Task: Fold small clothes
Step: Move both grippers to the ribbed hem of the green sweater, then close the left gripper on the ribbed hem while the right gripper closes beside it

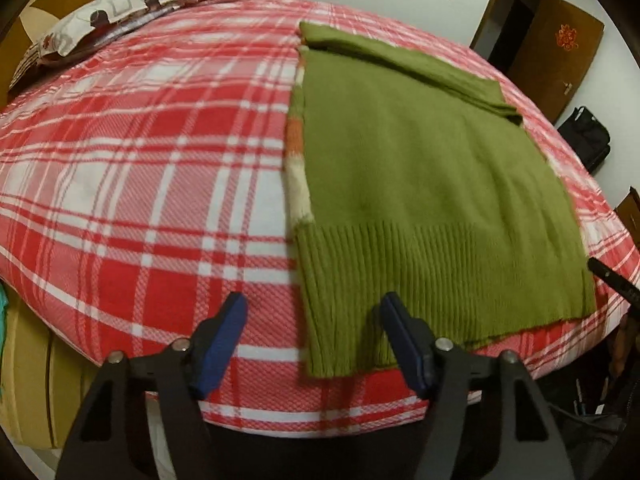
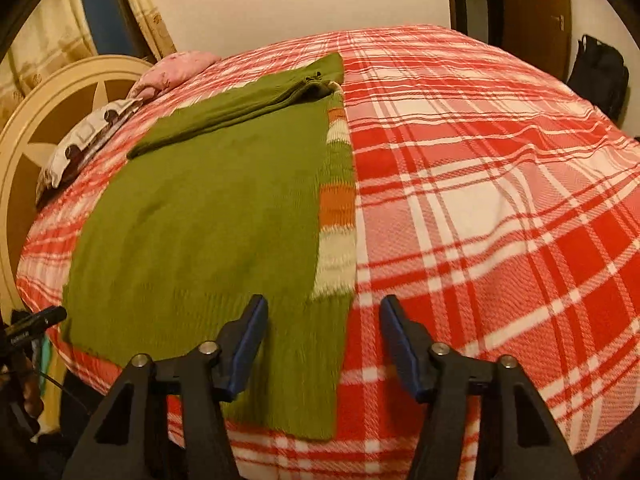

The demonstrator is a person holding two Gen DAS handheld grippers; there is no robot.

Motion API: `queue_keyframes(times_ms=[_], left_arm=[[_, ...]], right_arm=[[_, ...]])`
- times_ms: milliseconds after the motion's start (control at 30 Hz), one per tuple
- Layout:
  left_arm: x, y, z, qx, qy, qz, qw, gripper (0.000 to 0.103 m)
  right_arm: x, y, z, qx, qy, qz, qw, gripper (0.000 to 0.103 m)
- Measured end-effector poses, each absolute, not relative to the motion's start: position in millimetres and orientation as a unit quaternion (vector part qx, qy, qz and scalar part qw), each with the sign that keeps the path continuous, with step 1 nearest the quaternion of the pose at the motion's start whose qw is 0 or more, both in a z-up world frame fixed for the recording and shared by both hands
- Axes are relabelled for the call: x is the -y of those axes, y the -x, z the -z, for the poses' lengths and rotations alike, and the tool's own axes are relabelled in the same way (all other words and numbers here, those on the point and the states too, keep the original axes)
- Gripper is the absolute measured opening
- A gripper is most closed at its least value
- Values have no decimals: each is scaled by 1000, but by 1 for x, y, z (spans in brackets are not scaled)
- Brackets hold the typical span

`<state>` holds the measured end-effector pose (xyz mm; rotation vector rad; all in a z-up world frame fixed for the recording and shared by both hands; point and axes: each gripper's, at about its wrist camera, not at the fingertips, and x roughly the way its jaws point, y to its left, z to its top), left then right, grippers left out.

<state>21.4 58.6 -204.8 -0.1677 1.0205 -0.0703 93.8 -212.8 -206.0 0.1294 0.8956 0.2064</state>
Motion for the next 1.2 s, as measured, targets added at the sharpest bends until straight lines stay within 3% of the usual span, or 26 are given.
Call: queue_keyframes(times_ms=[133,300,767,833,867,900,933,1200], left_arm=[[-57,-19,203,-482,90,46,871,66],[-58,-17,202,-482,108,68,867,38],[-57,-14,205,-488,105,75,863,36],[-56,-12,204,-483,103,79,866,20],[-56,-12,203,-481,105,85,866,10],[-56,-11,202,-478,110,93,866,10],[-56,-10,202,-477,110,93,867,9],[-65,-13,203,-467,136,103,867,8]], right_arm=[[213,-85,207,-435,-66,-113,891,56],[210,-76,211,-437,-65,-125,888,45],[207,-65,218,-445,-73,-146,880,45],[208,-64,218,-444,-74,-146,881,44],[208,-64,218,-445,-73,-142,881,34],[208,-64,218,-446,-72,-141,881,20],[209,-64,218,-446,-74,-142,881,17],[223,-69,224,-458,-122,-153,867,12]])
